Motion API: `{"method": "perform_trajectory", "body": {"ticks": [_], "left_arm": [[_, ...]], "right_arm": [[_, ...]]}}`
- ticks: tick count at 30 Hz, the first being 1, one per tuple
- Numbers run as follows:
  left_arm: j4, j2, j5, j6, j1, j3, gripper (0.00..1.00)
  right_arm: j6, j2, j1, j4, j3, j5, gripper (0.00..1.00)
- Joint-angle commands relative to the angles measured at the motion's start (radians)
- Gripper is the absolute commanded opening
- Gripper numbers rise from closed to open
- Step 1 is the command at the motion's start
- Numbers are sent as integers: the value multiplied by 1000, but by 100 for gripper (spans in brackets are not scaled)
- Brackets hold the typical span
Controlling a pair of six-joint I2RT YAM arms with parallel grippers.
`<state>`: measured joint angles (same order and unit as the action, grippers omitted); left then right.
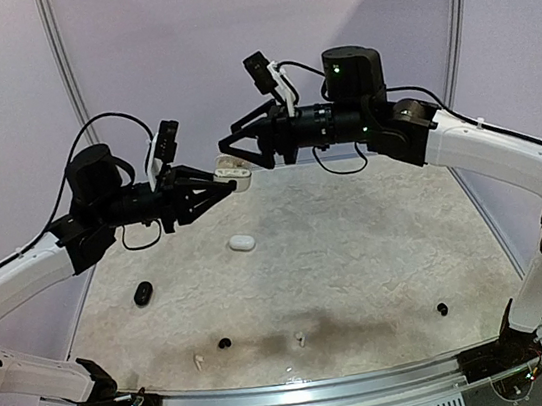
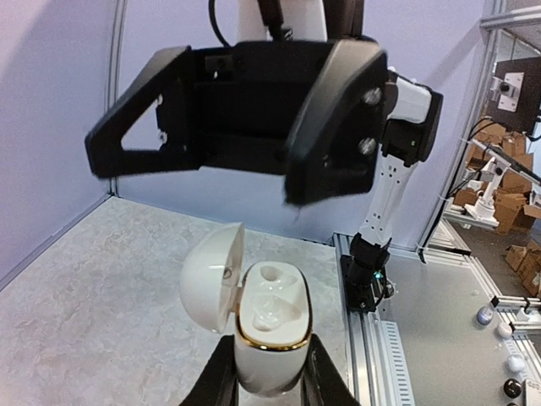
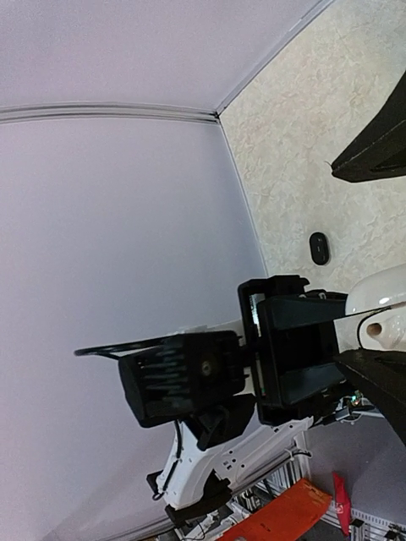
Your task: Insert the wireless bluetooth earbuds into the charging case
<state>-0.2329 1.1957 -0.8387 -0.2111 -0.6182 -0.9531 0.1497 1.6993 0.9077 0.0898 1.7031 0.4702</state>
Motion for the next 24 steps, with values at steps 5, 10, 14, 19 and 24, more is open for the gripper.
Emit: {"method": "perform_trajectory", "body": {"ticks": [5,10,14,19,24], "left_arm": [[-58,-24,110,-79,13,49,0],[-37,-59,255,-79,31,89,0],[1,-109,332,-59,49,130,0],[7,-180,367,-56,78,197,0],[-24,-247,369,-55,92,272,0]], "right_arm": [[189,-22,-60,13,56,-98,76],[293,-20,-75,418,107,-467,67],[455,36,-71,787,107,-644,59],[563,129,35,987,87,-655,62],[651,262,120,1062,91,-583,65]]}}
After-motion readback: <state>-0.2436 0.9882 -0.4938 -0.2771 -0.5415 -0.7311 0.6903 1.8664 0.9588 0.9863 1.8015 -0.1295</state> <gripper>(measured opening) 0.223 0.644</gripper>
